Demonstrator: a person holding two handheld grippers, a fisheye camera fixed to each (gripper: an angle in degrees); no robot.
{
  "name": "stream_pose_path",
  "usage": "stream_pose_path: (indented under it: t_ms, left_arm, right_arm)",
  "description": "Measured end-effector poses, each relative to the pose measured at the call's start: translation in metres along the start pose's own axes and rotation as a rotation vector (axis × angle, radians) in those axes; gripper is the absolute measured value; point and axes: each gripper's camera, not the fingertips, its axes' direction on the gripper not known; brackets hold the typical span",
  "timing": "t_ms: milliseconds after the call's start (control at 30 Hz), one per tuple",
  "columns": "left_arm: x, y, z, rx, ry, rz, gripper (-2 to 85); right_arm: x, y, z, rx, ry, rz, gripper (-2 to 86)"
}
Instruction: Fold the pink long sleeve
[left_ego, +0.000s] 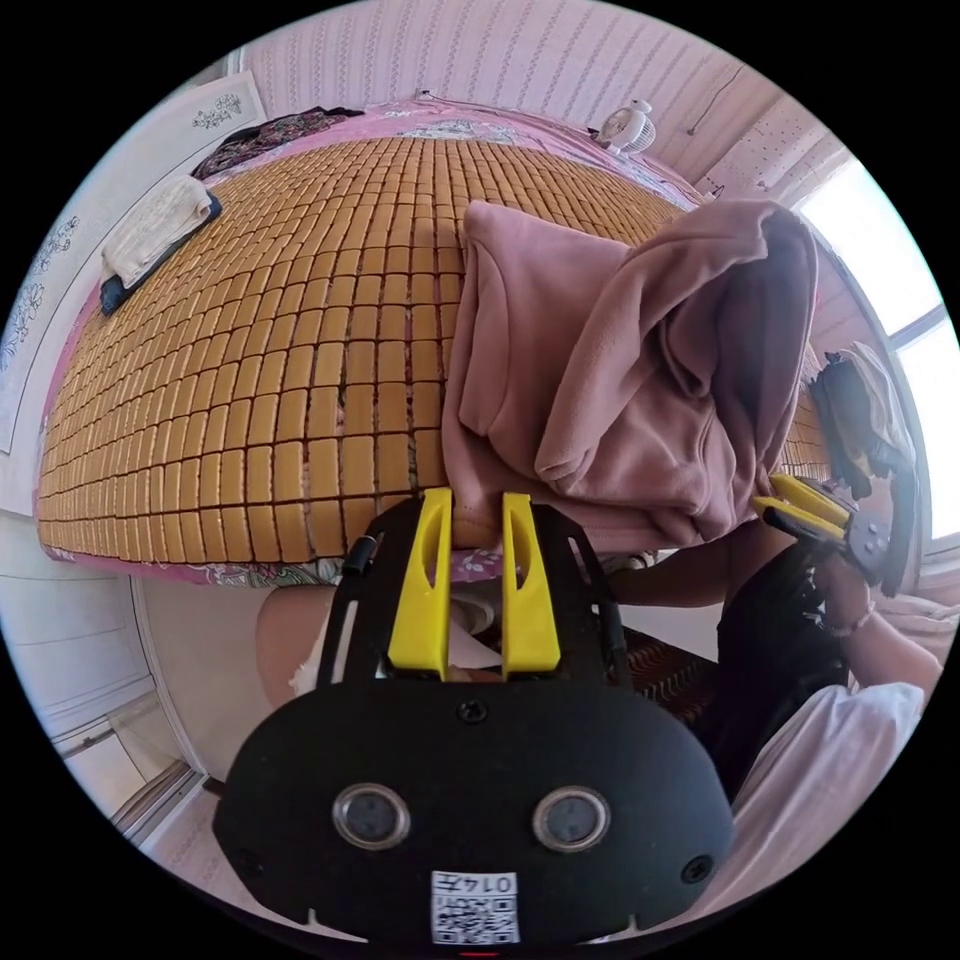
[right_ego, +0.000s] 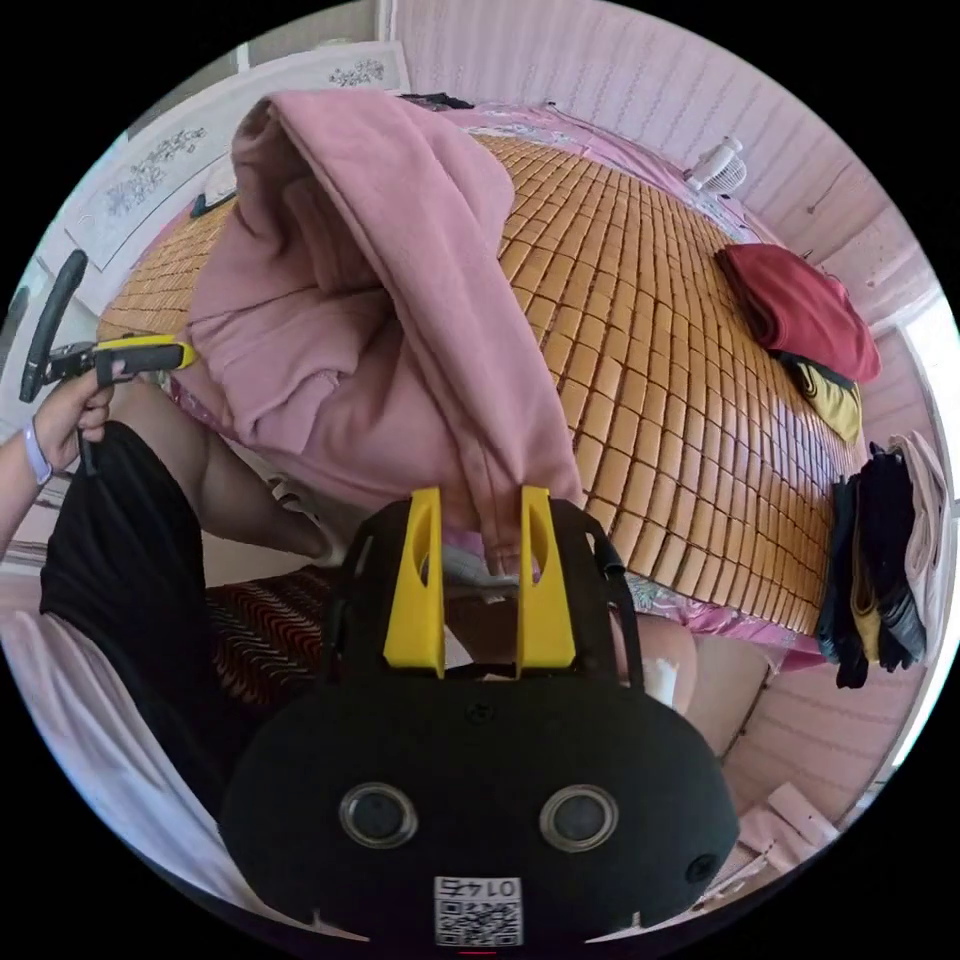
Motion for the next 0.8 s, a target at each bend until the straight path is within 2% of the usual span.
stream_pose_path:
  t_ms: [100, 233, 267, 400, 567, 733, 800]
  left_arm:
    - [-0.008, 0.005, 0.008, -0.001, -0.015, 0.008, 7.8]
    - [-0.022, 0.013, 0.018, 0.002, -0.017, 0.001, 6.4]
    - [-0.027, 0.016, 0.021, 0.001, -0.019, 0.000, 5.3]
    - [-0.061, 0.031, 0.025, 0.027, 0.112, 0.003, 2.9]
    - [-0.112, 0.057, 0.006, 0.124, 0.231, -0.007, 1.6]
    - [-0.155, 0.085, -0.018, 0.226, 0.309, -0.034, 0.8]
    - [-0.171, 0.098, -0.039, 0.307, 0.368, -0.031, 0.4]
  right_arm:
    - [0.017, 0.003, -0.005, 0.018, -0.043, 0.100, 7.1]
    - [0.019, 0.011, -0.015, 0.037, -0.039, 0.098, 4.5]
    - [0.026, 0.012, -0.023, 0.039, -0.069, 0.170, 3.9]
    - [0.084, 0.033, -0.062, 0.166, -0.402, 0.494, 2.5]
    - [0.133, 0.058, -0.114, 0.340, -0.574, 0.574, 1.6]
    - [0.152, 0.080, -0.142, 0.383, -0.597, 0.558, 1.3]
    - [0.159, 0.090, -0.156, 0.442, -0.707, 0.566, 1.2]
